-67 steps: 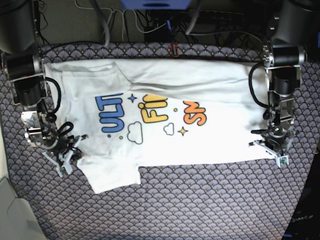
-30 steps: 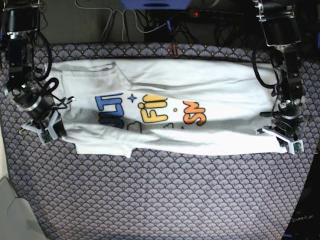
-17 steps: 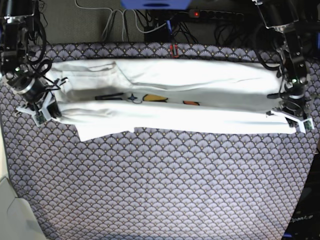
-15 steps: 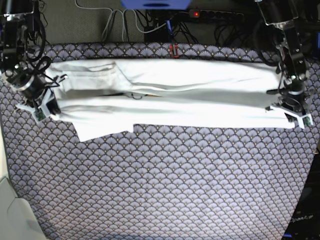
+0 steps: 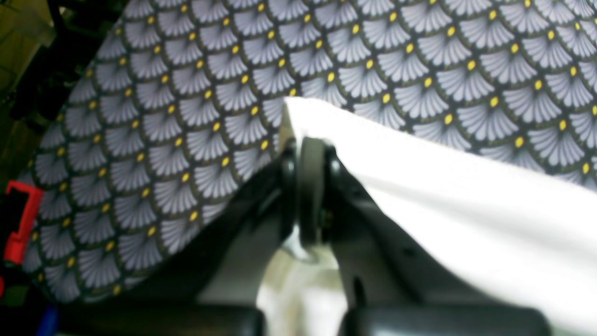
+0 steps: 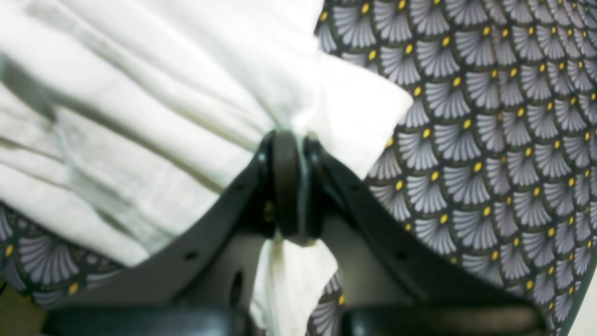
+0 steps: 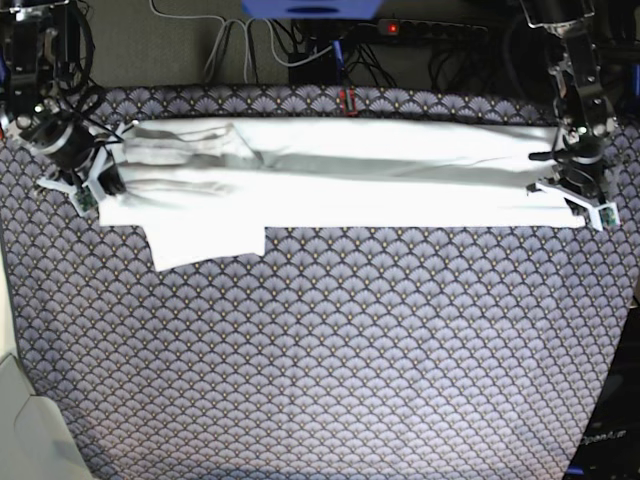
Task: Fold the T-shirt properly
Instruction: 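Lift the hem and fold it over onto the collar fold, then release the hem and move the right gripper to the hanging sleeve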
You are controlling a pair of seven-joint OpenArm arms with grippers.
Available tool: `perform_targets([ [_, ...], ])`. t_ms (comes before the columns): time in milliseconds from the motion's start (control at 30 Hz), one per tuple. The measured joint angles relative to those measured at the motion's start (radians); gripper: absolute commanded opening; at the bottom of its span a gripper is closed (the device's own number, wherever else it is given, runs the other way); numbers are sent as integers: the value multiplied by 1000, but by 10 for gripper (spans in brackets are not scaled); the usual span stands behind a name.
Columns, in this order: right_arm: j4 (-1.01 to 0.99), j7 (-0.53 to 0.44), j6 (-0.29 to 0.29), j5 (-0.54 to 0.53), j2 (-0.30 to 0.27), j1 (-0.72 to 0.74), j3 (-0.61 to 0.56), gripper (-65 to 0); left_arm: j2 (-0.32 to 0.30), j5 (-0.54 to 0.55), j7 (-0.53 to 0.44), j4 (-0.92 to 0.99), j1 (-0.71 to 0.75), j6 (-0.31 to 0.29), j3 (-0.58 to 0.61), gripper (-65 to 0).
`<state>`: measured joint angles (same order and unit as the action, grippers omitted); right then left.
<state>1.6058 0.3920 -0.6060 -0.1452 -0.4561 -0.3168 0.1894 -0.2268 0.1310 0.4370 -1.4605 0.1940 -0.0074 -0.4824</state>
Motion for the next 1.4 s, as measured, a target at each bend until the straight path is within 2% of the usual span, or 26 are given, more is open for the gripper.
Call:
perform_targets([
  [300,0,6,0,0,4,-20,0,-650,-3,0,1,8,2,0,1,-623],
  [433,0,8,0,0,13,-19,0,-648,-6,-1,0,8,2,1,2,-499],
  [500,0,8,0,0,13,-23,1,-613,-5,-2,0,8,3,4,2,-435],
  [600,0,12,0,1,13,-37,2,-545,-5,-4,0,8,11,4,2,-396],
  [733,0,12,0,4,13,-41,2,-481,-5,-4,-2,8,34,4,2,-389],
  [933,0,12,0,3,13,-41,0,-479,-6,-4,-4,8,57,4,2,-388],
  [1000,0,13,0,4,13,-42,-1,-479,-6,-4,37,7,66,3,2,-388],
  [1133,-1,12,0,4,13,-43,-1,-479,-11,-10,86,3,60,-99,-7,-388],
  [1400,4,14,0,4,12,-63,0,-476,-10,-11,92,3,55,-102,-6,-388],
])
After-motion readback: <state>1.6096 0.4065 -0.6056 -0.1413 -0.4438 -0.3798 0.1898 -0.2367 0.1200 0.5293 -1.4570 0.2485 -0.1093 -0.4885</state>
